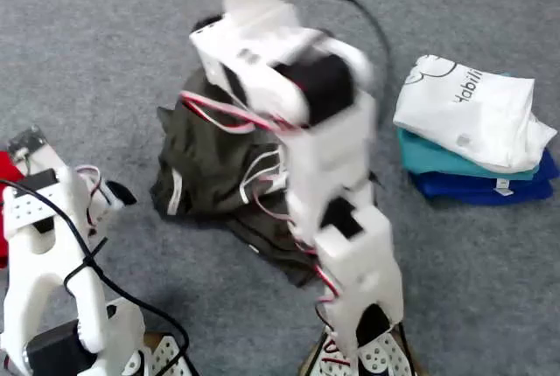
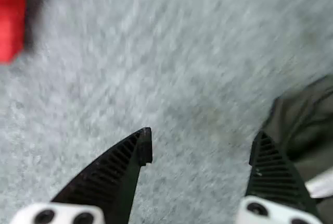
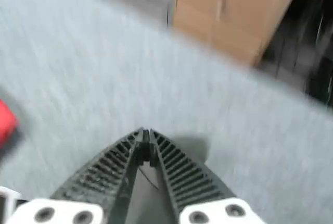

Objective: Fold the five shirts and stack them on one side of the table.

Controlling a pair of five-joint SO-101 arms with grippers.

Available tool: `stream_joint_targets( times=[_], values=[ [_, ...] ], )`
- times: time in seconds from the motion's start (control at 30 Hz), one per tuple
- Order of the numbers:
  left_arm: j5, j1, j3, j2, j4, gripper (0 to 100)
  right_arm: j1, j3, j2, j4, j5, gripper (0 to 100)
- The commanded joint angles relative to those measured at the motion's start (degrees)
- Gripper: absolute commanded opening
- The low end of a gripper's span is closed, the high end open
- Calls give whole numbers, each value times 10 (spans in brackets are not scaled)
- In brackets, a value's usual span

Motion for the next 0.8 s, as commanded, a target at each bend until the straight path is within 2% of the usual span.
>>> stream_joint_targets(
  times=[0.0,0.1,0.2,0.33,0.5,0.63,0.77],
  values=[
    [29,-3,-87,1,10,308,8,-12,-113,9,21,3],
    [55,9,-156,8,30,310,9,11,-154,9,33,3],
    [58,41,-171,8,33,309,25,103,-162,9,24,3],
    [73,86,-149,8,30,310,29,283,-131,-4,10,5],
    [95,124,-75,8,-26,311,29,481,-51,-91,8,19],
    [90,119,-30,1,-28,311,21,563,15,-156,-17,168],
    [90,74,-6,1,-28,311,-7,575,86,-205,-24,320]
  ],
)
